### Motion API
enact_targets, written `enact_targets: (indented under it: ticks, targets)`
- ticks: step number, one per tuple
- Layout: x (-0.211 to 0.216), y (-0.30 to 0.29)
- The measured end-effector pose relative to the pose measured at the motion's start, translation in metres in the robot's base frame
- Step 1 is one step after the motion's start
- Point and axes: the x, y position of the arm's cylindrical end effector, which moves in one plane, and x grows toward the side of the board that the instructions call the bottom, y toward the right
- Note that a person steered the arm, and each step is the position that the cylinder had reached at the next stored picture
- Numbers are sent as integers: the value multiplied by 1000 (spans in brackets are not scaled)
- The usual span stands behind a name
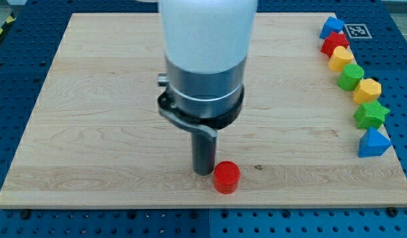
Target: Push the red circle to the bottom right of the board
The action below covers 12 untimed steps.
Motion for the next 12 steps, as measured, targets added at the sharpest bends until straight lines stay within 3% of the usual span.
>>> enact_targets:
  ticks: [2, 5, 12]
  targets:
    - [28, -17]
    - [16, 0]
    - [25, 107]
